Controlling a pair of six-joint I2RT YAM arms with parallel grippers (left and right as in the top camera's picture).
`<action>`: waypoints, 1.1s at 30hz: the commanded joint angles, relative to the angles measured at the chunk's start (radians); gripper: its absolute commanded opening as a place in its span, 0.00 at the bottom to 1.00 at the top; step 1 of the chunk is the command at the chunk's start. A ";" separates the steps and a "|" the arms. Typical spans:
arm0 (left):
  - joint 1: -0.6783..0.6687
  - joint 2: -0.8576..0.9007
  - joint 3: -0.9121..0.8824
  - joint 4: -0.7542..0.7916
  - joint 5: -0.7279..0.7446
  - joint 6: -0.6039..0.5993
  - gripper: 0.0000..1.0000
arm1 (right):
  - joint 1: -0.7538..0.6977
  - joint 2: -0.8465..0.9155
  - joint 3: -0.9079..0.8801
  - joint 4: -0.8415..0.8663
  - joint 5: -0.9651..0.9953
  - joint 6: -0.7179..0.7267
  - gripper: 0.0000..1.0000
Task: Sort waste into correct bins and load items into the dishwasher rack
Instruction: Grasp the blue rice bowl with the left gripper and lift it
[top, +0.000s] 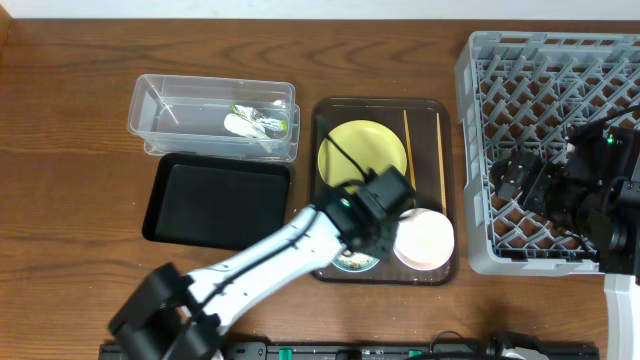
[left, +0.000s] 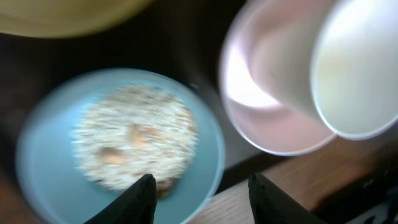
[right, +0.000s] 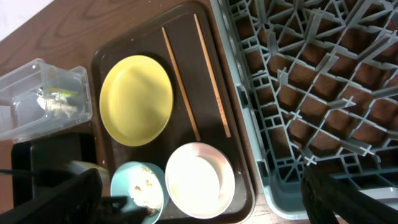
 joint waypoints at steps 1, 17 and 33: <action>-0.037 0.053 -0.011 0.004 -0.013 0.031 0.51 | 0.004 0.000 0.002 -0.002 -0.001 0.006 0.99; -0.056 0.185 -0.011 0.044 -0.013 0.087 0.27 | 0.004 0.000 0.002 -0.001 0.000 0.006 0.99; 0.135 -0.010 0.105 -0.133 0.119 0.163 0.06 | 0.004 0.000 0.002 -0.005 0.000 0.006 0.99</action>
